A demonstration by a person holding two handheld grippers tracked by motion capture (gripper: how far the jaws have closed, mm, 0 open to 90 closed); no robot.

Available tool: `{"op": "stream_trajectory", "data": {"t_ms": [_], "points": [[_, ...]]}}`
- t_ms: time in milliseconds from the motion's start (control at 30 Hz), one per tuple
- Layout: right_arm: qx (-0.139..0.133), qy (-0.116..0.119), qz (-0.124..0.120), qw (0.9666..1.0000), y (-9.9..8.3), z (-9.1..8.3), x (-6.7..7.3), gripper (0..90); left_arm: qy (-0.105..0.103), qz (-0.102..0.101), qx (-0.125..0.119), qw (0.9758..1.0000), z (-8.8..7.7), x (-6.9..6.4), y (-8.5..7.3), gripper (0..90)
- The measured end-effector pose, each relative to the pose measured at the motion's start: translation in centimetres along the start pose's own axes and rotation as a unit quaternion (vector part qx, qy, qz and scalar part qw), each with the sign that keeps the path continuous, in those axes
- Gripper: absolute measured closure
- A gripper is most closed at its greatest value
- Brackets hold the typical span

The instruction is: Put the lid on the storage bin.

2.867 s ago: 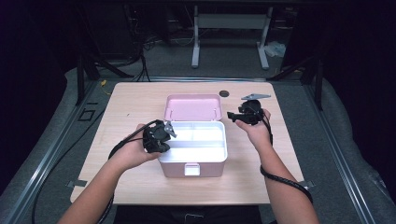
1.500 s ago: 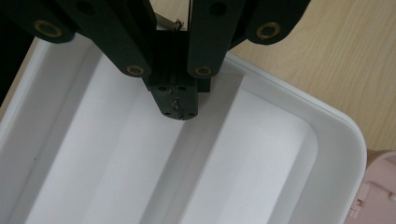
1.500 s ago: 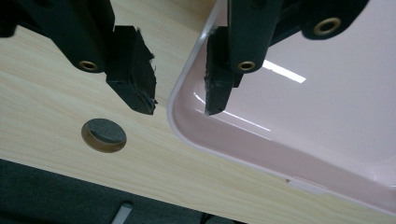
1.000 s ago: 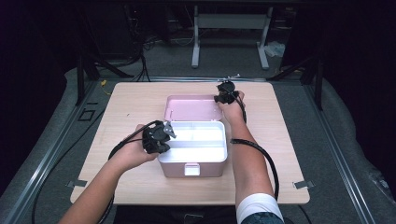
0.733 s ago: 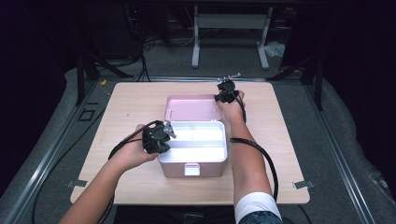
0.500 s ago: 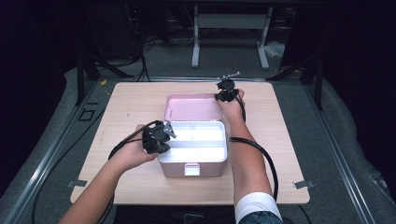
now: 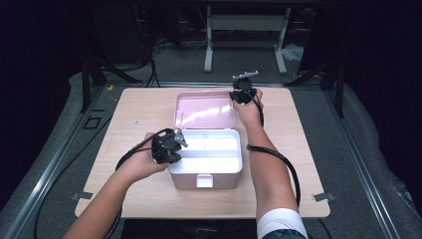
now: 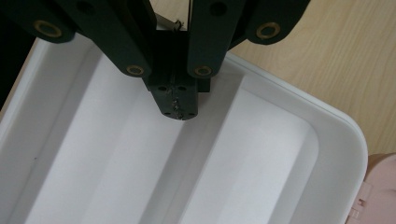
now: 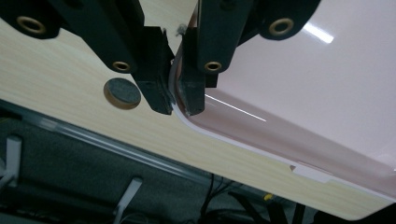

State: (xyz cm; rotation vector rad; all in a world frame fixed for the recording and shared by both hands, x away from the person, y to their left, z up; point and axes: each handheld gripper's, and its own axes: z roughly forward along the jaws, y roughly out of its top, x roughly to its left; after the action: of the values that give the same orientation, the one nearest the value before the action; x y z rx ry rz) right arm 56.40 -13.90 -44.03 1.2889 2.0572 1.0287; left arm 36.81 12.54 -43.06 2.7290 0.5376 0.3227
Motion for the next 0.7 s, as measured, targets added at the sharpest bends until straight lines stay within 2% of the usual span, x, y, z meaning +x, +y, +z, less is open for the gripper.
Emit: {"op": "stream_trajectory", "data": {"t_ms": [33,267,400,600,700], "points": [[-0.020,-0.005,-0.003,0.9998,0.1,-0.7,0.1,83.3,0.001,-0.001,0.000,1.0000,0.0,0.0,0.0,90.0],[-0.083,-0.015,-0.013,0.9964,0.3,-3.3,0.8,83.8,0.001,-0.003,0.001,1.0000,0.0,0.0,0.0,90.0],[-0.113,-0.035,-0.040,0.9922,0.2,-4.9,1.5,84.2,0.001,-0.003,0.000,1.0000,0.0,0.0,0.0,90.0],[-0.170,-0.060,-0.075,0.9807,-0.3,-7.4,2.7,84.6,0.002,-0.006,0.000,1.0000,0.0,0.0,0.0,90.0],[-0.190,-0.072,-0.088,0.9752,-0.6,-8.4,3.4,84.8,0.003,-0.008,-0.001,1.0000,0.0,0.0,0.0,90.0]]}}
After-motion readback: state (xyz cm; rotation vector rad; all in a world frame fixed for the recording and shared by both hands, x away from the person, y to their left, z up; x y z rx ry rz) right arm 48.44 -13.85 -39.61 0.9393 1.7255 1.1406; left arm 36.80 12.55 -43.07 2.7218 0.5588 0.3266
